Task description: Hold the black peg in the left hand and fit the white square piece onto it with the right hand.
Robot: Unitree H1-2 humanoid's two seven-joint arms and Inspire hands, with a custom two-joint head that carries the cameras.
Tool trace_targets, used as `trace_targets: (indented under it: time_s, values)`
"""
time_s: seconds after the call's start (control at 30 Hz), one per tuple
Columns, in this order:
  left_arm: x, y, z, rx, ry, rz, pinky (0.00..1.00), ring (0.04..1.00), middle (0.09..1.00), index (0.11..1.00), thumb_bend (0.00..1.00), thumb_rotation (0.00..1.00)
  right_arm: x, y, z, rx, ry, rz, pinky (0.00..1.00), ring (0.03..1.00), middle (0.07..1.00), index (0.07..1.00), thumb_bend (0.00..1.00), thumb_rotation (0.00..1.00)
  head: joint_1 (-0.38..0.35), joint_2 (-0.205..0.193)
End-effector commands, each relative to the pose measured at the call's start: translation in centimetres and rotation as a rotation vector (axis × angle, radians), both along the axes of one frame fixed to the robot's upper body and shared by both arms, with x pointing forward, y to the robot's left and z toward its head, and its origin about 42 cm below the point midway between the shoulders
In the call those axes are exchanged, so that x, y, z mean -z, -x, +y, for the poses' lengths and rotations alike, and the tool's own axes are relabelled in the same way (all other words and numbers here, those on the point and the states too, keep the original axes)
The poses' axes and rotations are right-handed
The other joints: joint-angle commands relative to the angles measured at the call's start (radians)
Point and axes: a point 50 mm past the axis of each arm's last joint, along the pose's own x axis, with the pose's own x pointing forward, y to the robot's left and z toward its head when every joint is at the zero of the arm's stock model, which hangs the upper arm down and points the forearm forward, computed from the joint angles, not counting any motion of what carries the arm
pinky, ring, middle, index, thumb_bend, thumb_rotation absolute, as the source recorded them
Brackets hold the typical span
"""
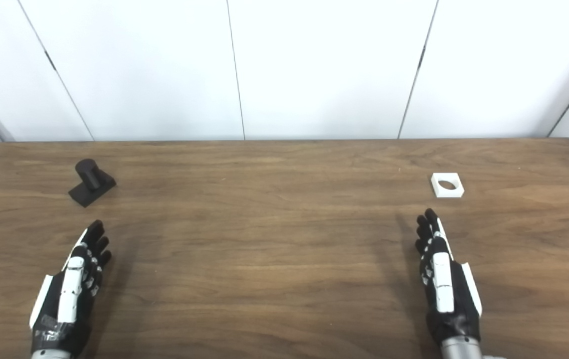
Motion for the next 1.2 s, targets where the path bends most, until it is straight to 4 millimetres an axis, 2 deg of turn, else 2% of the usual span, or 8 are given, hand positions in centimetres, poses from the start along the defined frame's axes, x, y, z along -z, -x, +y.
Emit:
trace_targets:
  time_s: [0.0, 0.23, 0.43, 0.63, 0.8, 1.17]
  values:
    - [-0.2, 1.0, 0.6, -0.001, -0.031, -0.024, 1.0, 1.0, 1.0, 0.977, 0.35, 0.93, 0.4, 0.9, 0.3, -0.004, -0.016, -0.001, 1.0, 0.994, 0.977, 0.984, 0.57, 1.0, -0.001, 0.0]
    - [-0.2, 1.0, 0.6, 0.0, -0.032, -0.024, 1.0, 1.0, 1.0, 0.976, 0.35, 0.93, 0.5, 0.9, 0.3, -0.004, -0.008, 0.001, 1.0, 0.994, 0.976, 0.983, 0.58, 1.0, 0.0, 0.0]
    - [0.1, 1.2, 0.3, 0.004, -0.048, -0.018, 1.0, 1.0, 1.0, 0.978, 0.34, 0.94, 0.8, 1.1, 0.1, -0.003, 0.003, 0.003, 1.0, 0.993, 0.974, 0.986, 0.56, 1.0, 0.044, -0.042]
    - [0.4, 1.2, -0.2, -0.001, -0.052, -0.005, 1.0, 0.995, 0.992, 0.969, 0.39, 0.86, 1.4, 1.0, -0.5, -0.001, 0.015, 0.005, 1.0, 1.0, 0.983, 0.995, 0.55, 1.0, 0.114, -0.081]
    - [0.9, 1.3, -0.7, -0.007, -0.043, -0.006, 1.0, 0.983, 0.98, 0.953, 0.34, 0.84, 1.8, 1.0, -1.0, -0.006, 0.017, 0.01, 1.0, 1.0, 0.991, 0.999, 0.53, 1.0, 0.168, -0.12]
    - [1.9, 1.4, -1.3, -0.006, -0.042, -0.011, 1.0, 0.986, 0.965, 0.927, 0.36, 0.84, 2.3, 1.1, -1.4, -0.015, 0.008, 0.027, 1.0, 1.0, 1.0, 1.0, 0.54, 1.0, 0.251, -0.182]
